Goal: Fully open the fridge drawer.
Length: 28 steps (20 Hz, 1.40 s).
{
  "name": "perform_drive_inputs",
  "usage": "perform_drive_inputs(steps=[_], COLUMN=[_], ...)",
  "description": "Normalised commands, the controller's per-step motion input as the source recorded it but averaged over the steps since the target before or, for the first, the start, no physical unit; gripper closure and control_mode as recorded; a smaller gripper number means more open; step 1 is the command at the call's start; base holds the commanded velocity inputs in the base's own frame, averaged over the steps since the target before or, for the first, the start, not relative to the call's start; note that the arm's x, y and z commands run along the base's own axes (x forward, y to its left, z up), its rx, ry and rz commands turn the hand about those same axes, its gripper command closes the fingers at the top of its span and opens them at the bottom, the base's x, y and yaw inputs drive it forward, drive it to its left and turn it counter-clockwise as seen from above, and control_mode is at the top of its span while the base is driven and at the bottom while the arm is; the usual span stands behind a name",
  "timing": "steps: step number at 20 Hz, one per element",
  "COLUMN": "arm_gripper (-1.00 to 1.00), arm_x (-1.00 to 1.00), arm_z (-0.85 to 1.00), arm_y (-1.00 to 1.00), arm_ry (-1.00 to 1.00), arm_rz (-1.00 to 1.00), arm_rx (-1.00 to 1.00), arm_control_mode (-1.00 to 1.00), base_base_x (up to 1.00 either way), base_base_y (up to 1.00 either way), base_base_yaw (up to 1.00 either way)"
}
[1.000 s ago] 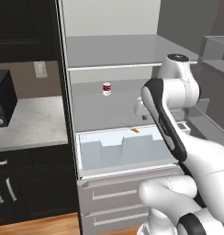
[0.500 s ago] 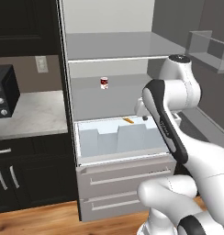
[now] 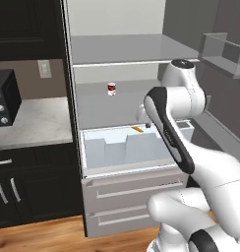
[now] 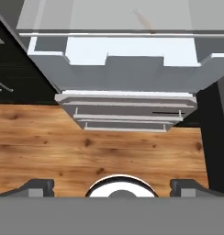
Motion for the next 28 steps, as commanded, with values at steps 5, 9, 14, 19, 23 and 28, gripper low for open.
perform_drive_inputs(steps=[5,9,14,19,23,28], arm_gripper=[-1.0,-1.0,-1.0,-1.0,-1.0,-1.0], arm_x=[0.8,0.52,0.29,0.31,0.39,0.46], arm_z=[-0.11,-0.43,-0.58,-0.55,-0.48,-0.26], arm_y=[0.35,0.19,0.03,0.0,0.0,0.0], arm_ry=[-0.11,-0.07,0.0,0.0,0.0,0.0], arm_rz=[-0.06,0.0,0.0,0.0,0.0,0.0], arm_rx=[0.0,0.01,0.0,0.0,0.0,0.0], arm_control_mode=[-1.0,-1.0,-1.0,-1.0,-1.0,-1.0], base_base_x=[0.0,0.0,0.0,0.0,0.0,0.0], base_base_y=[0.0,0.0,0.0,0.0,0.0,0.0], base_base_yaw=[0.0,0.0,0.0,0.0,0.0,0.0])
